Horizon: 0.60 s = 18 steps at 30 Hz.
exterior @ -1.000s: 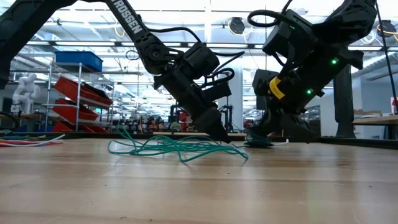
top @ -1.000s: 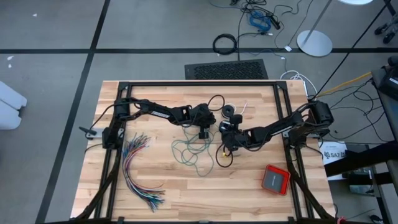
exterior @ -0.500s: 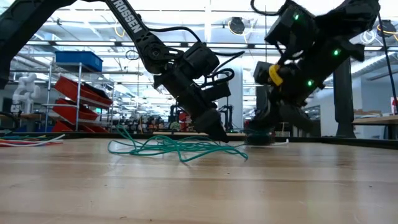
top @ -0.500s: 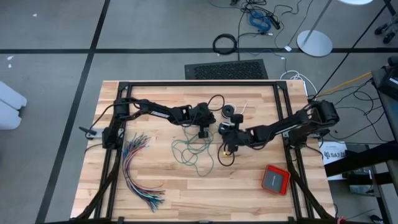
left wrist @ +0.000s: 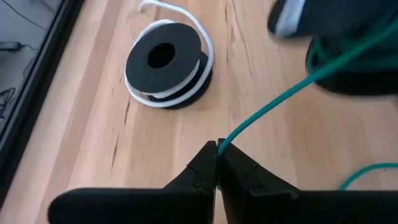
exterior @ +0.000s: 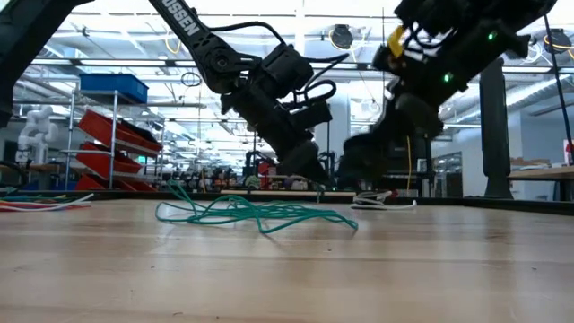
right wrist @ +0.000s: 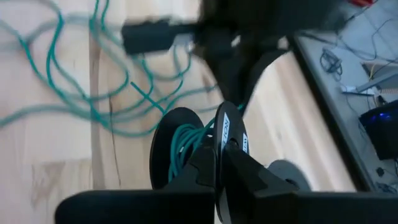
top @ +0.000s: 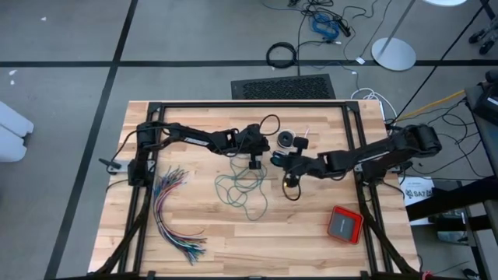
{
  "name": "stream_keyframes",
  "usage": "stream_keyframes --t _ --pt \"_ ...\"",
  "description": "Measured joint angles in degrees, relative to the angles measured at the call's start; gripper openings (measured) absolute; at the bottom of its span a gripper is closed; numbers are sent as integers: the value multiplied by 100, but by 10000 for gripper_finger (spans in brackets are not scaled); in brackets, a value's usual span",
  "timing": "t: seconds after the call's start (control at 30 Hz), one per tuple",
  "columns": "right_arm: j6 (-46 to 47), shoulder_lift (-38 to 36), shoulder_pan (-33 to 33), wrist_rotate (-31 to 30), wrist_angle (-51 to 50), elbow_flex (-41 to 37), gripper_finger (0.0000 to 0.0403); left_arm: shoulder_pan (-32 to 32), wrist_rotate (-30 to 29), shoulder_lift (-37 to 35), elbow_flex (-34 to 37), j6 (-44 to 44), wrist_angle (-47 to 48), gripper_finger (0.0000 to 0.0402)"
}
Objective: Coil cords
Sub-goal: Coil the green wire onto the spool
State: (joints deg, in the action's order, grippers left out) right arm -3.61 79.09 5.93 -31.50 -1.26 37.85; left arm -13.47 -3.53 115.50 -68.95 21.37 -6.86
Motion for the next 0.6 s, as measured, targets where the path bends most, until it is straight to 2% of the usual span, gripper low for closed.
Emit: stream_keyframes --t 0.2,0.33,0.6 --pt "-2 -675 2 -272 -9 0 0 0 -7 -339 4 36 35 15" --pt "-152 -1153 0 -475 13 0 1 -4 -75 -886 4 197 78 15" --pt "-579 -1915 -79 -503 348 2 1 -119 -483 -1885 -4 365 419 15"
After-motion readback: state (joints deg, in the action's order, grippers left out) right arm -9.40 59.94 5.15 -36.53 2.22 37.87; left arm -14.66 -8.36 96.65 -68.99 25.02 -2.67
